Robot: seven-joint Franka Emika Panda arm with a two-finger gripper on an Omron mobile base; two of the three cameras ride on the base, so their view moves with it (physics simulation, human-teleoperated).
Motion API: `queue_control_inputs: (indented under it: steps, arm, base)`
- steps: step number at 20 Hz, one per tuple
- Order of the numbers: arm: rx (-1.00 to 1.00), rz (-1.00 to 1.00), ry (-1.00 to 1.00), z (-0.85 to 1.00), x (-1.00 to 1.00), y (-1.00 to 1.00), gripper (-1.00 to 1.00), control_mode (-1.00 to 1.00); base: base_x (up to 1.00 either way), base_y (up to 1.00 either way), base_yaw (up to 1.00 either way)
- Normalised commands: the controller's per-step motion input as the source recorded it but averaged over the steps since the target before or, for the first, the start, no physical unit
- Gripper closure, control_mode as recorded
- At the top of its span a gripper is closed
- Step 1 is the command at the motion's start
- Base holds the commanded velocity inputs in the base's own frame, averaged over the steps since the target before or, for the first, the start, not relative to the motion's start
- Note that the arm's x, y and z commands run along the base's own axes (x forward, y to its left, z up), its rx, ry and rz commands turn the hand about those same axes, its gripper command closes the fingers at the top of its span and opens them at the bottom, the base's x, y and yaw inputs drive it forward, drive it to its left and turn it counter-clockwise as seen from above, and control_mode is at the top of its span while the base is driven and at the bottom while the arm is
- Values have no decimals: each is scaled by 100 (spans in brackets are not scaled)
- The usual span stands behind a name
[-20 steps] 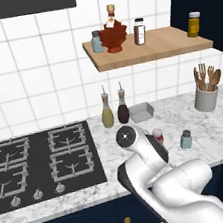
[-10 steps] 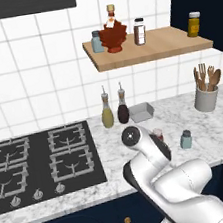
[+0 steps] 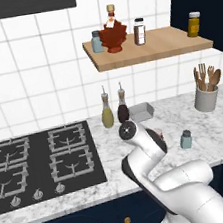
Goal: Put the shaker and condiment bottle from the counter next to their counterparts in the cabinet.
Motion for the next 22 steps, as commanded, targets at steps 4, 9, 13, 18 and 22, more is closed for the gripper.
queue_control_inputs:
  steps: [4,9,13,18,22]
  arm:
    - [0,0,0,-36,19,-28,-100,-100]
    - [0,0,0,-37,16,-30,-100,-100]
    - [0,0,0,-38,19,-26,-100,-100]
    - [0,0,0,-39,19,-26,-100,-100]
    - [0,0,0,-45,18,-24,-100,-100]
  base:
    - [0,0,0]
    - [0,0,0]
    - [0,0,0]
    - [0,0,0]
    - [0,0,0]
